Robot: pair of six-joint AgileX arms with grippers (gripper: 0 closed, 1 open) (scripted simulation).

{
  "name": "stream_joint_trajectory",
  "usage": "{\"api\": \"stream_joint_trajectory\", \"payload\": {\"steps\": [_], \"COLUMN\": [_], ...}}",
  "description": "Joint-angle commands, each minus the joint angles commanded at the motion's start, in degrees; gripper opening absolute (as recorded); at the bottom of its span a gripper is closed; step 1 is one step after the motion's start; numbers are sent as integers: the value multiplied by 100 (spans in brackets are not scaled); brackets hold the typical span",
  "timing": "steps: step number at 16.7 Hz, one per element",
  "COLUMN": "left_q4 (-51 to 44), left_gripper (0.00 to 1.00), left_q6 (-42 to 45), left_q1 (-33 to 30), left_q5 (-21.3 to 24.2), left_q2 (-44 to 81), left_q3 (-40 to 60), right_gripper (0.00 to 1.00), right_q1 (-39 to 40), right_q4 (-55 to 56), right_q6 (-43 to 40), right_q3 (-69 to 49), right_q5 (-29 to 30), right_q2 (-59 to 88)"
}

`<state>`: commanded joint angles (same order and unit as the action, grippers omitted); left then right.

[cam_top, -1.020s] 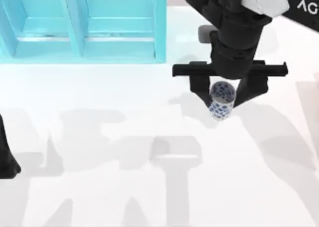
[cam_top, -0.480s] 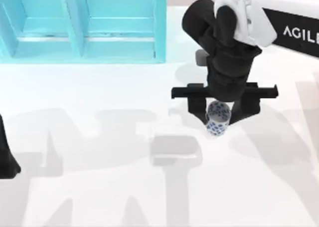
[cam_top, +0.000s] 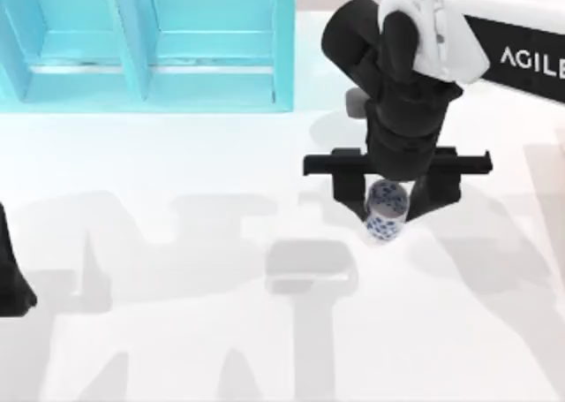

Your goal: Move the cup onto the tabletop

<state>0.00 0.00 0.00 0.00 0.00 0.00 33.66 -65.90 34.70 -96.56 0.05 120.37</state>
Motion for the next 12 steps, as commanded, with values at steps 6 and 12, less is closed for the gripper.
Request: {"api": "stream_joint_trajectory", "payload": {"steps": [6, 12], "left_q4": [0, 0], "left_gripper": [100, 100], "left_q6": [0, 0], "left_q1": [0, 0], "left_q5": [0, 0], "left_q2": [0, 0], "left_q3": [0, 0], "right_gripper": [98, 100], "right_q1": [0, 0], "right_q4": [0, 0], "right_q6": [0, 0], "right_q3": [0, 0], "right_q5": [0, 0], "right_q2": [0, 0]}}
